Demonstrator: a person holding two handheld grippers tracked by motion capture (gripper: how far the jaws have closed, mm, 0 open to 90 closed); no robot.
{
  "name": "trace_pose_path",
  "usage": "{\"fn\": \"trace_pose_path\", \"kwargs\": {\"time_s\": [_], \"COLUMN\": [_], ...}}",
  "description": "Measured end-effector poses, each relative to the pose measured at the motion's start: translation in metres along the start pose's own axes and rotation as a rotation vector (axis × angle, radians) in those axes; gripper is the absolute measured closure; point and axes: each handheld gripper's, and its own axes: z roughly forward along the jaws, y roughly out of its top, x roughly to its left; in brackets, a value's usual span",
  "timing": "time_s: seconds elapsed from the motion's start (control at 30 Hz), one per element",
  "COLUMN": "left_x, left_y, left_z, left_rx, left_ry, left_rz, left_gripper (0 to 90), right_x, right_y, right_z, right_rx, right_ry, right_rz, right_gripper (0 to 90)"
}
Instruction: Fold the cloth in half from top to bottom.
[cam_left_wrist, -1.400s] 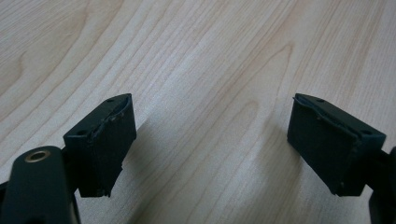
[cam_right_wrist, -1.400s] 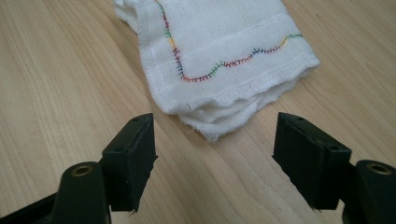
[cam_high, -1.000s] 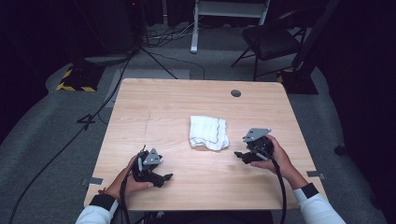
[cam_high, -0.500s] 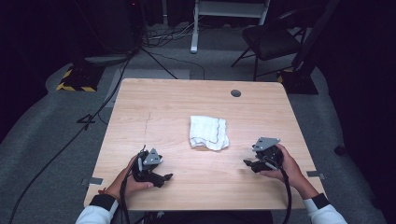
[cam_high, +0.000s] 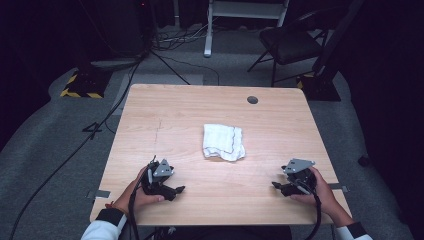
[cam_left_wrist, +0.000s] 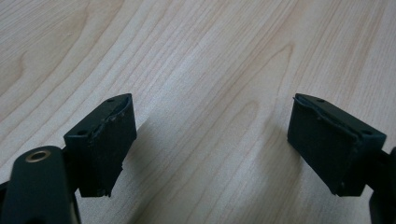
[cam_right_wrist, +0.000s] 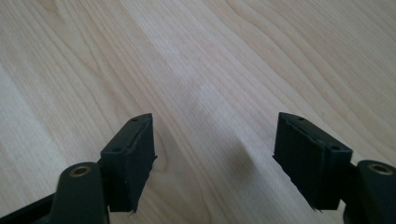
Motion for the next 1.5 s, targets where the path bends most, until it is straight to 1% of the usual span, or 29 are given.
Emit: {"fn": "trace_pose_path", "kwargs": {"time_s": [0.2,0.27,0.33,0.4,0.5,0.6,0.7,0.77,1.1,1.3,1.4,1.5], "left_x": [0.000,0.000,0.000,0.000,0.000,0.000,0.000,0.000,-0.001,-0.001,-0.001,-0.001], "left_y": [0.000,0.000,0.000,0.000,0.000,0.000,0.000,0.000,0.000,0.000,0.000,0.000], "left_z": [0.000,0.000,0.000,0.000,0.000,0.000,0.000,0.000,0.000,0.000,0.000,0.000], "left_rx": [0.000,0.001,0.000,0.000,0.000,0.000,0.000,0.001,0.002,0.002,0.002,0.003], "left_ry": [0.001,0.001,0.001,0.001,0.000,0.000,0.001,0.001,0.010,0.008,0.006,0.006], "left_rz": [-0.001,-0.002,-0.001,-0.001,-0.001,-0.002,-0.002,-0.006,-0.012,-0.011,-0.011,-0.010], "left_gripper": [15.8,15.8,15.7,15.8,15.8,15.8,15.7,15.6,15.5,15.5,15.4,15.4], "right_x": [-0.006,-0.008,-0.010,-0.011,-0.014,-0.017,-0.019,-0.018,-0.019,-0.019,-0.020,-0.020], "right_y": [-0.020,-0.028,-0.034,-0.041,-0.051,-0.061,-0.070,-0.074,-0.076,-0.076,-0.077,-0.077], "right_z": [-0.007,-0.010,-0.013,-0.016,-0.019,-0.021,-0.022,-0.023,-0.024,-0.024,-0.025,-0.024], "right_rx": [-0.026,-0.035,-0.043,-0.055,-0.081,-0.102,-0.138,-0.160,-0.159,-0.159,-0.159,-0.158], "right_ry": [0.022,0.024,0.022,0.006,0.011,0.010,0.019,0.016,0.006,0.005,-0.004,-0.003], "right_rz": [0.057,0.085,0.101,0.116,0.148,0.193,0.231,0.234,0.243,0.243,0.254,0.254], "right_gripper": [26.5,25.7,24.9,23.4,21.5,19.1,18.0,18.0,18.0,18.0,18.1,18.1]}}
